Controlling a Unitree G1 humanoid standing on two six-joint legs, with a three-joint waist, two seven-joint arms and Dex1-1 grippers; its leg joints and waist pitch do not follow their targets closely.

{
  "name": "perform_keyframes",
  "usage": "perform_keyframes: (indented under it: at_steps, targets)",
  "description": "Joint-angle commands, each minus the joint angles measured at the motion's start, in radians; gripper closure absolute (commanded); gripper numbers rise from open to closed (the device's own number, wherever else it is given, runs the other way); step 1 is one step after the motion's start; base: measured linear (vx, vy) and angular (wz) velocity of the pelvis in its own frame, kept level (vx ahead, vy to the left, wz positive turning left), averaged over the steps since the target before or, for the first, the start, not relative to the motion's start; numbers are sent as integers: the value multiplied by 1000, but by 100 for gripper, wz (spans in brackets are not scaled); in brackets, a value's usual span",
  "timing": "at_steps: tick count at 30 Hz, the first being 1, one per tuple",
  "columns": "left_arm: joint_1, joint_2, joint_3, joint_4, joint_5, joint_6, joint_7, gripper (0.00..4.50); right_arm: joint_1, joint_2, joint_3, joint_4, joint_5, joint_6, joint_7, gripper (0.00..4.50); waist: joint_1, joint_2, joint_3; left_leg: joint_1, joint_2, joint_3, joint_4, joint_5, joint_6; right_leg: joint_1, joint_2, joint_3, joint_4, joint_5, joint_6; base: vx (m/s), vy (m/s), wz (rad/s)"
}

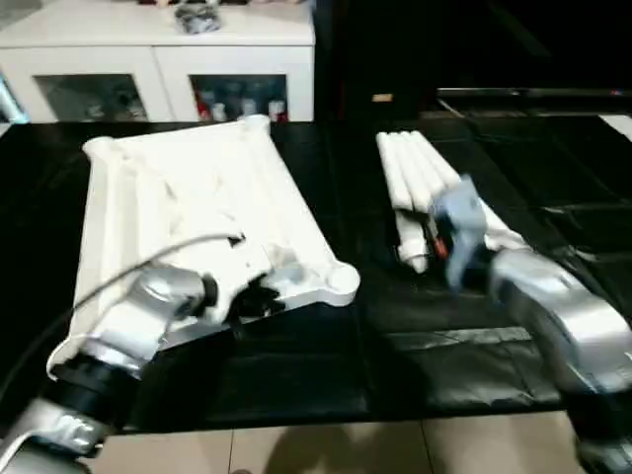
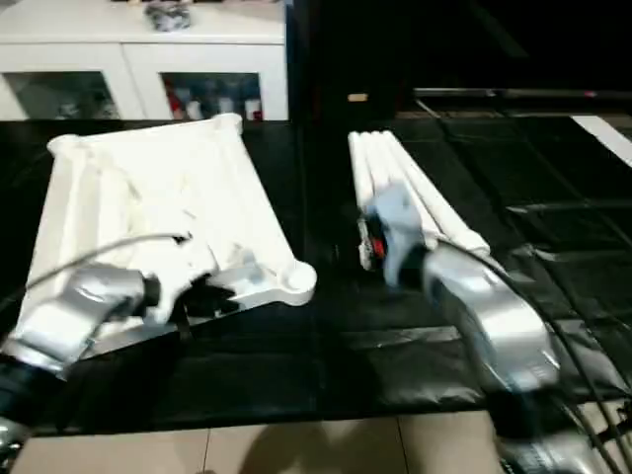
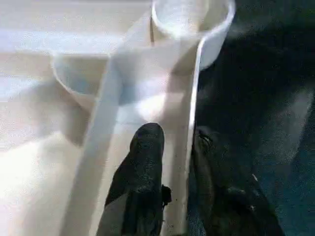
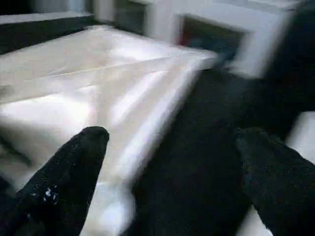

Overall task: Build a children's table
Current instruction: Move table base, then pick table leg

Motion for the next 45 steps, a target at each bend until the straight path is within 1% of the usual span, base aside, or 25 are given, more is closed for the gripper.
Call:
perform_keyframes:
  at_steps: [1,2,3,4,5,6,7,8,10,11,12,13,14,16,18,21,23,25,26,31,36,38,39,42,45]
  targets:
    - [-6,21,29,-29,-9,9,1,303,-16,6,-13,36,-22,-6,-36,0,2,-4,-57,20,25,2,-71,-160,-21,37,-63,38,-73,-106,-229,0,0,0]
    - [-3,26,49,-54,-22,5,2,303,-73,36,-31,126,-32,16,-105,0,2,6,-60,21,23,1,-70,-157,-27,34,-63,39,-70,-98,-224,0,0,0]
    - [1,35,71,-87,-33,9,6,301,-147,64,-38,251,-63,23,-191,0,2,7,-60,21,22,0,-70,-155,-34,35,-62,38,-70,-90,-227,0,0,0]
    - [2,38,76,-94,-35,10,6,295,-162,70,-39,276,-69,25,-210,0,-3,8,-61,20,20,-1,-70,-154,-50,36,-61,37,-68,-77,-236,0,0,0]
    - [4,42,82,-105,-37,16,8,295,-185,74,-33,318,-85,12,-231,0,3,9,-60,21,22,1,-68,-156,-53,39,-60,38,-67,-54,-233,0,0,0]
    - [12,50,91,-138,-43,36,8,265,-234,94,-39,409,-87,-13,-262,0,3,10,-62,20,21,1,-67,-149,-56,39,-61,38,-63,-39,-235,0,0,0]
    - [21,57,98,-179,-51,62,7,265,-302,120,-56,537,-80,-45,-310,0,2,4,-64,18,19,2,-68,-138,-54,43,-60,37,-63,-19,-238,0,0,0]
    - [23,59,100,-190,-54,69,7,261,-319,127,-60,571,-80,-54,-324,0,0,9,-68,20,21,1,-64,-141,-57,39,-67,38,-56,-14,-249,0,0,0]
    - [28,62,103,-211,-57,82,7,246,-347,136,-64,626,-83,-66,-348,0,4,9,-64,18,20,4,-65,-128,-51,42,-59,36,-59,5,-240,0,0,0]
    - [34,64,104,-231,-62,94,6,232,-366,141,-67,668,-89,-79,-368,0,4,4,-66,15,20,4,-64,-110,-46,45,-59,36,-54,31,-240,0,0,0]
    - [49,70,104,-285,-74,127,5,223,-422,159,-89,794,-98,-124,-428,0,8,4,-67,18,22,6,-64,-103,-45,42,-60,36,-54,41,-241,0,0,0]
    - [59,75,106,-315,-82,141,2,220,-442,164,-96,840,-107,-138,-456,0,6,-6,-66,15,21,6,-65,-98,-44,44,-60,35,-53,39,-246,0,0,0]
    - [59,75,106,-315,-82,141,2,220,-442,164,-96,840,-107,-138,-456,0,9,-1,-67,15,22,6,-64,-97,-45,44,-62,35,-51,39,-246,0,0,0]
    - [83,90,107,-372,-95,169,-3,219,-479,176,-108,935,-110,-165,-469,0,8,-4,-58,13,21,9,-64,-102,-38,38,-57,35,-52,43,-236,0,0,0]
    - [105,106,105,-411,-99,184,-6,219,-502,186,-126,1005,-97,-183,-458,0,8,-5,-57,11,21,10,-64,-121,-35,39,-59,37,-53,18,-228,0,0,0]
    - [134,118,115,-468,-115,222,6,219,-530,187,-134,1088,-107,-204,-486,0,6,-8,-46,9,23,11,-67,-140,-39,32,-57,37,-54,-15,-223,0,0,0]
    - [138,119,118,-478,-117,231,9,219,-532,188,-140,1106,-99,-211,-484,0,7,-7,-46,10,23,12,-65,-139,-42,30,-56,38,-52,1,-223,0,0,0]
    - [150,122,123,-501,-120,251,16,219,-538,190,-144,1140,-100,-228,-485,0,7,-13,-37,9,22,13,-67,-147,-40,27,-54,38,-52,1,-222,0,0,0]
    - [159,126,127,-515,-120,261,20,219,-541,192,-147,1162,-102,-236,-487,0,8,-13,-38,10,23,13,-67,-151,-42,27,-56,39,-51,-4,-223,0,0,0]
    - [179,140,137,-549,-130,292,36,219,-550,198,-168,1213,-109,-254,-496,0,3,-20,-23,9,24,13,-70,-164,-42,23,-55,39,-52,-16,-226,0,0,0]
    - [194,152,145,-581,-142,319,45,219,-560,204,-202,1255,-80,-241,-457,0,2,-22,-16,3,23,14,-67,-108,-15,24,-54,39,-46,58,-245,0,0,0]
    - [194,157,147,-589,-147,332,49,219,-567,208,-210,1271,-73,-241,-414,0,1,-23,-14,3,24,14,-67,-114,-8,25,-56,39,-46,49,-252,0,0,0]
    - [193,158,147,-591,-148,334,50,218,-569,208,-210,1274,-74,-242,-406,19,0,-23,-12,5,24,14,-68,-120,-8,23,-56,39,-47,41,-254,0,0,0]
    - [191,159,146,-597,-154,341,56,218,-575,205,-203,1279,-88,-257,-379,33,1,-23,-8,6,27,14,-70,-140,-16,23,-58,40,-50,-1,-257,0,0,0]
    - [190,158,144,-602,-157,348,59,218,-579,201,-202,1285,-97,-259,-370,59,1,-24,-6,6,27,14,-71,-132,-23,23,-57,40,-48,11,-260,0,0,0]
